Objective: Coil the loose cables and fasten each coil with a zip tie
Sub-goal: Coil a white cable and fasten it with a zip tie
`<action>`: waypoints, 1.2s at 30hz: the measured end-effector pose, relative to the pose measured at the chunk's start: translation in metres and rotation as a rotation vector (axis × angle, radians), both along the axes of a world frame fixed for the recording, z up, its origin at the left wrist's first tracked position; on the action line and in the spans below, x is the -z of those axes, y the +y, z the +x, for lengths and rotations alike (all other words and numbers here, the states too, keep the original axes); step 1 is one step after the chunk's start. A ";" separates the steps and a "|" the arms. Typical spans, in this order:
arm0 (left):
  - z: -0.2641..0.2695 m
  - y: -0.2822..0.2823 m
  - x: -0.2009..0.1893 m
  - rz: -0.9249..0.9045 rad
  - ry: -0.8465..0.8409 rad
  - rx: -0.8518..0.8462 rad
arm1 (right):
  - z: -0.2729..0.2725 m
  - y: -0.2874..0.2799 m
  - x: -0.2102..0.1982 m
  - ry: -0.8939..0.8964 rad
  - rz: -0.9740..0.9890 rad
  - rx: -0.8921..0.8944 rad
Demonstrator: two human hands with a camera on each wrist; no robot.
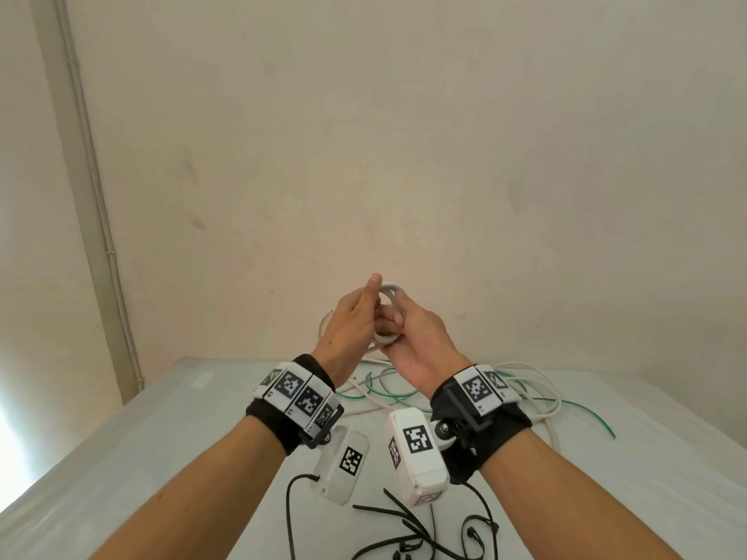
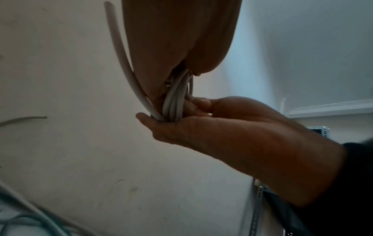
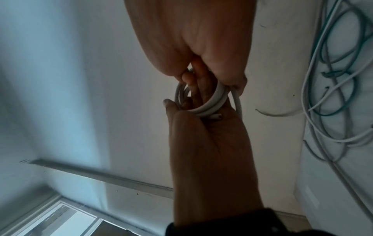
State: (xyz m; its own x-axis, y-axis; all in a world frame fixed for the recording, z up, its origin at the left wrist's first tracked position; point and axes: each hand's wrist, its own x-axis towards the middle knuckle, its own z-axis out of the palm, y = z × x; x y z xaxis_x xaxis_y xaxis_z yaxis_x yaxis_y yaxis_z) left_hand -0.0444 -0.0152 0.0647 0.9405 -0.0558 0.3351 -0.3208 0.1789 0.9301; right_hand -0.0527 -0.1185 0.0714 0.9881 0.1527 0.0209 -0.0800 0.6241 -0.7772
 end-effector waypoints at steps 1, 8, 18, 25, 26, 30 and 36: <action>0.000 -0.002 -0.002 0.044 -0.014 -0.027 | -0.001 0.000 0.000 -0.010 -0.011 0.015; 0.006 0.016 -0.012 0.572 -0.051 -0.284 | 0.012 -0.007 -0.005 0.071 -0.130 0.233; -0.003 0.031 0.011 0.084 0.239 0.131 | 0.015 -0.016 -0.013 0.139 0.015 0.413; -0.001 0.033 0.016 -0.216 0.169 0.110 | 0.013 -0.019 -0.014 0.139 0.048 0.422; -0.003 0.030 0.015 -0.205 0.157 0.101 | 0.013 -0.018 -0.014 0.139 0.048 0.421; -0.014 0.015 0.014 -0.083 0.146 0.137 | 0.012 -0.016 -0.016 0.151 0.068 0.430; -0.007 0.015 0.015 -0.020 0.141 0.041 | 0.010 -0.014 -0.012 0.129 0.044 0.349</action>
State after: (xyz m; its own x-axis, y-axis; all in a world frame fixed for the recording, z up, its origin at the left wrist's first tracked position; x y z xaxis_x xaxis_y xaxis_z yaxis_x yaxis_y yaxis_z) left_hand -0.0515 -0.0003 0.0498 0.9753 -0.0899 0.2017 -0.1796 0.2085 0.9614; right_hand -0.0428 -0.1321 0.0830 0.9754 -0.1925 -0.1078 0.0484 0.6636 -0.7465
